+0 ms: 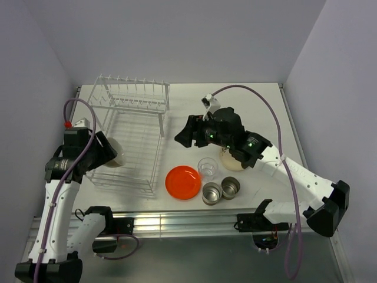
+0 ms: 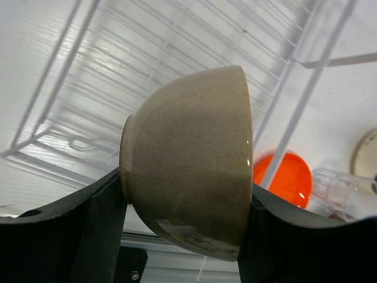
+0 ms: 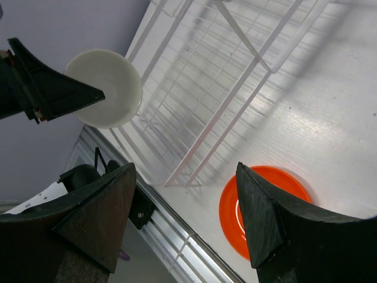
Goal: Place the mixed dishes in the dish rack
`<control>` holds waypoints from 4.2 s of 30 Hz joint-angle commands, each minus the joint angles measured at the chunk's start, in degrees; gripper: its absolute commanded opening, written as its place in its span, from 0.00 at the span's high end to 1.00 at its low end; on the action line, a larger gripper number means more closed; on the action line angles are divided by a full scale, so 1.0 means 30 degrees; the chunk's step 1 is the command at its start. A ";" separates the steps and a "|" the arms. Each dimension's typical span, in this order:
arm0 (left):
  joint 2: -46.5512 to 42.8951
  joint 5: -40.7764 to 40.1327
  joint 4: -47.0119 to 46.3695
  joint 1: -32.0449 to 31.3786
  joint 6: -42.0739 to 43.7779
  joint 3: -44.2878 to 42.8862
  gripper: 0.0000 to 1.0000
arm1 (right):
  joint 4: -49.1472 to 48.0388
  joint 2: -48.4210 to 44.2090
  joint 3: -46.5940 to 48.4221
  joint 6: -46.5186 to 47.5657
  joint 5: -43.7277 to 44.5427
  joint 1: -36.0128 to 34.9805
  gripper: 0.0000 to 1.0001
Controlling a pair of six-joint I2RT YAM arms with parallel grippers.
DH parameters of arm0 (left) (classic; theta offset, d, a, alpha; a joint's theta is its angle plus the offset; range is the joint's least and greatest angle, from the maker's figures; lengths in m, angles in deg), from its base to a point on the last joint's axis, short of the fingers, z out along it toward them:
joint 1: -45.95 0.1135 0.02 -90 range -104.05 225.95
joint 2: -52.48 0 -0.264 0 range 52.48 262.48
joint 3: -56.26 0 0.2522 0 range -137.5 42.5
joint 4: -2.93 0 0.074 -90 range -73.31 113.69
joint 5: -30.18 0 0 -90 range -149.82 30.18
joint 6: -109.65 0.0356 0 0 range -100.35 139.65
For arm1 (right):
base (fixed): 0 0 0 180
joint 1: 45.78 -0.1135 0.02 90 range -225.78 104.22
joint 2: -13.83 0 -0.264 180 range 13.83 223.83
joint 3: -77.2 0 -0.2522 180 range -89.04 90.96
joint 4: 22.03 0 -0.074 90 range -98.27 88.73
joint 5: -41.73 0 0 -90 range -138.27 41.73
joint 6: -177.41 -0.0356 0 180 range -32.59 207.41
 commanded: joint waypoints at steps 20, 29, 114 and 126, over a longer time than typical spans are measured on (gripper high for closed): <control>0.3121 -0.4645 -0.3769 -0.0658 0.4393 -0.1614 1.00 | -0.1087 -0.0418 -0.0921 0.0683 -0.1867 0.1372 0.24; 0.5202 -0.7574 -0.3946 -0.2825 0.4043 -0.1232 1.00 | -0.0792 -0.0710 -0.1037 0.1006 -0.2337 0.2164 0.25; 0.6849 0.3433 -0.2597 -0.3356 -0.1840 -0.5304 1.00 | 0.7025 -0.0503 0.4027 0.0040 -0.3744 0.2370 0.27; 0.1076 1.3423 -1.2127 -0.1395 -0.8251 0.3858 1.00 | 1.0925 -0.1528 0.6521 0.0712 -0.3540 0.2428 0.27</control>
